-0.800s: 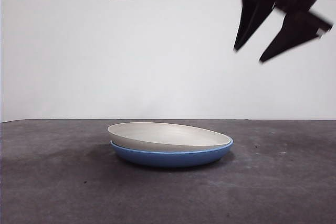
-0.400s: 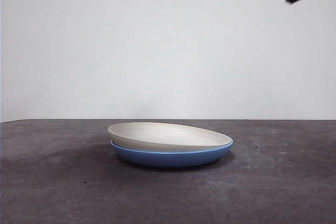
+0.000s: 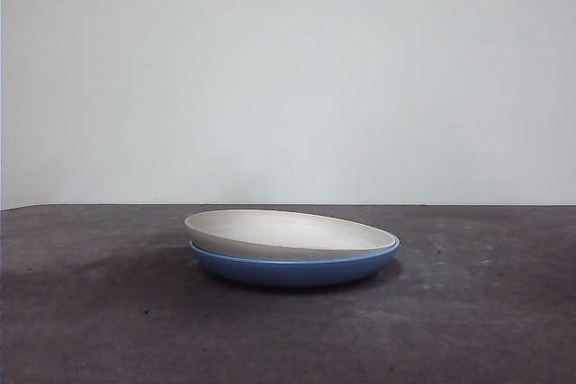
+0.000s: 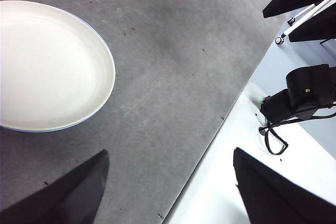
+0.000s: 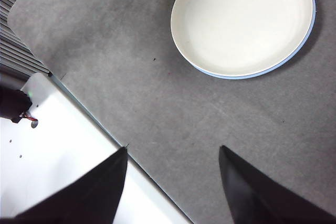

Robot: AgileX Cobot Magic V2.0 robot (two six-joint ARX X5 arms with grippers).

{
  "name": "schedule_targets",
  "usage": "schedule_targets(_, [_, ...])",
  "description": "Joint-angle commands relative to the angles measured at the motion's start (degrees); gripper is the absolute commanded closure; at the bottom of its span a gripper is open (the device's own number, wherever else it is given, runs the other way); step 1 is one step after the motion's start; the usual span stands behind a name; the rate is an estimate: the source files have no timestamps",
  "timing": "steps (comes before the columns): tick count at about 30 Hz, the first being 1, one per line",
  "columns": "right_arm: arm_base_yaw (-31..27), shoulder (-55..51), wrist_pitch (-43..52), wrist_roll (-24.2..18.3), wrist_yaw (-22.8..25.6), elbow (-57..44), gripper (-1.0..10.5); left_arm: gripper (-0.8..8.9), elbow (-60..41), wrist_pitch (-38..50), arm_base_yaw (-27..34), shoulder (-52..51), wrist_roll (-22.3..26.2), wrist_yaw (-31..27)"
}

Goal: Pick up the white plate, put it on the blue plate, put it on desk

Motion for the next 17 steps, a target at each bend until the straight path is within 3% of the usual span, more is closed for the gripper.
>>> schedule_targets(1, [0.4, 0.5, 0.4, -0.9, 0.2, 1.2, 6.7, 4.40, 0.4, 0.2, -0.2, 0.3, 0.7, 0.2])
schedule_targets(9, [0.4, 0.5, 0.5, -1.9, 0.3, 1.2, 6.7, 4.47, 0.4, 0.2, -0.2, 0.3, 0.7, 0.2])
schedule_targets(10, [0.4, 0.5, 0.4, -2.0, 0.3, 1.2, 7.0, 4.75, 0.4, 0.2, -0.2, 0.3, 0.7, 0.2])
schedule_targets(14, [0.4, 0.5, 0.4, -2.4, 0.3, 1.2, 9.2, 7.93, 0.4, 0.2, -0.2, 0.3, 0.7, 0.2])
schedule_targets(17, [0.4, 0.5, 0.4, -3.6, 0.3, 1.2, 9.4, 8.04, 0.4, 0.2, -0.2, 0.3, 0.7, 0.2])
